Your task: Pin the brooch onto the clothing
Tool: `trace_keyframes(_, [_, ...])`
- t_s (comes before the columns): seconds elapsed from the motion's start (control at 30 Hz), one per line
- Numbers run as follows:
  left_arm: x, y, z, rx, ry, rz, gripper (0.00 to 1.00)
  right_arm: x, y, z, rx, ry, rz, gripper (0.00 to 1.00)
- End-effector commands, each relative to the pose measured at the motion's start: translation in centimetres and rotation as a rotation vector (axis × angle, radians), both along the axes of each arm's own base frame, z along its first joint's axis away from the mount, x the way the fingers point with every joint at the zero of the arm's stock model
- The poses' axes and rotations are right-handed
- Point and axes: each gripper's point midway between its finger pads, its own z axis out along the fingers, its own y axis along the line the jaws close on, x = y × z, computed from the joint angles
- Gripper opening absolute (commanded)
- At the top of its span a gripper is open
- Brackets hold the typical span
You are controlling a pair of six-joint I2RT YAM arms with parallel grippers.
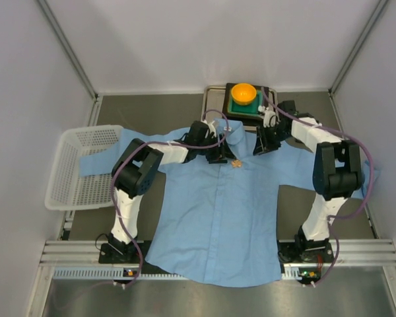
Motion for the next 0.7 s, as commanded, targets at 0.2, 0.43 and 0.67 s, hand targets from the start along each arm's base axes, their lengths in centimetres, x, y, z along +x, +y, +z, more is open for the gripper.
trace_keyframes(0.2, [0.2, -0.7, 0.0, -0.002, -0.009, 0.002, 0.61, -0.3, 3.9, -1.1, 0.078, 0.034, 0.049, 0.29])
trace_keyframes(0.43, [0.1, -1.0, 0.2, -0.028, -0.016, -0.014, 0.54, -1.2, 4.3, -4.2, 0.060, 0.088, 0.045, 0.27])
trace_keyframes(0.67, [0.0, -1.3, 0.1, -0.025, -0.017, -0.023, 0.54, -2.2, 3.7, -6.4, 0.012, 0.123, 0.035, 0.25])
